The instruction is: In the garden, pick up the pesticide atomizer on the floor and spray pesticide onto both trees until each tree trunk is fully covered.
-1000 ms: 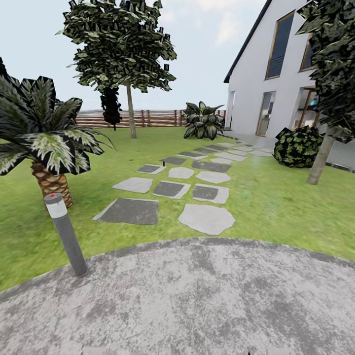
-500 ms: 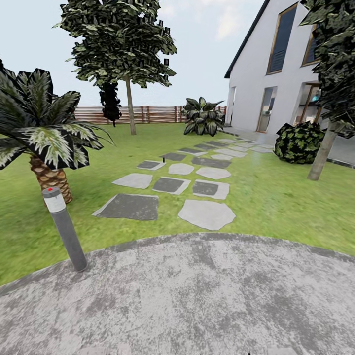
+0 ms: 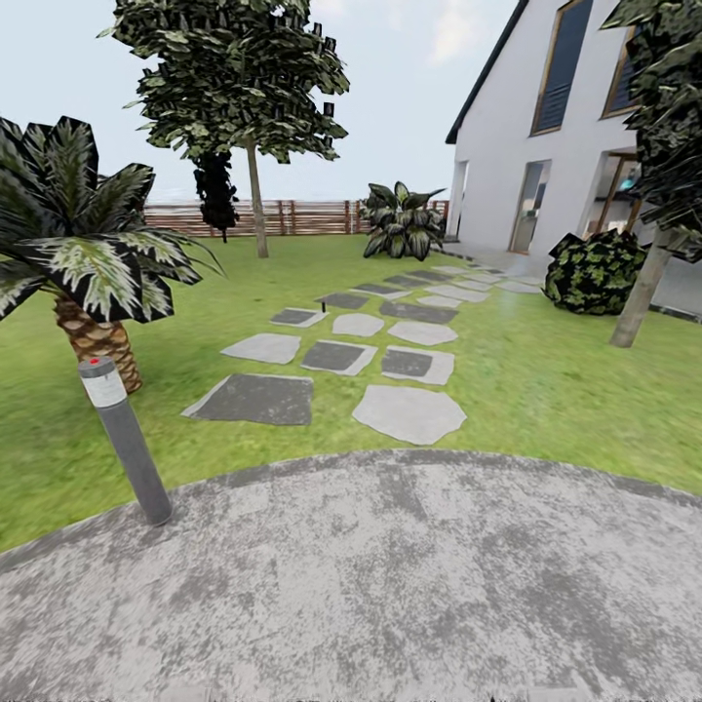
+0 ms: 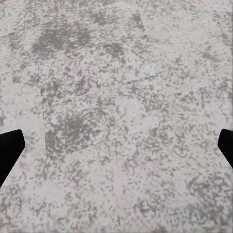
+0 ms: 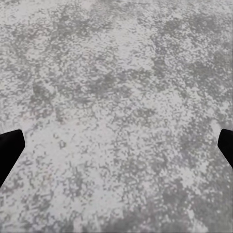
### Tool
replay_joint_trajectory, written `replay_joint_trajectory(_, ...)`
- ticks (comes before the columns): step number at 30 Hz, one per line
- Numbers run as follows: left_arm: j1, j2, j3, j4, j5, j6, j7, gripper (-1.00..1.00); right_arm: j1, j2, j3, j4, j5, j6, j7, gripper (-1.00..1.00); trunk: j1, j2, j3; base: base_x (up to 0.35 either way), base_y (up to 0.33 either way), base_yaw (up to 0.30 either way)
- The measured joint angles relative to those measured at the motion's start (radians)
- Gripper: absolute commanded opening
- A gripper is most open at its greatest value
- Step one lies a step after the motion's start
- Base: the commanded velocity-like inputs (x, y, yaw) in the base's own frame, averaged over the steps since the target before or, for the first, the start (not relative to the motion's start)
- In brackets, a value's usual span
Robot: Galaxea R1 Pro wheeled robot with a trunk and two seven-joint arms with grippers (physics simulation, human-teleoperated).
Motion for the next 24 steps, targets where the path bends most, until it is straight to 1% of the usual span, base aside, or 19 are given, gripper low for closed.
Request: replay_joint_trajectory(24, 0.000, 0.000, 0.000, 0.000, 0.000, 0.000, 0.000, 1.00, 0.000, 0.000, 0.000, 0.000, 0.001, 0.000, 0.001, 1.00, 0.092, -0.168, -0.113, 0.000, 0.000, 0.000)
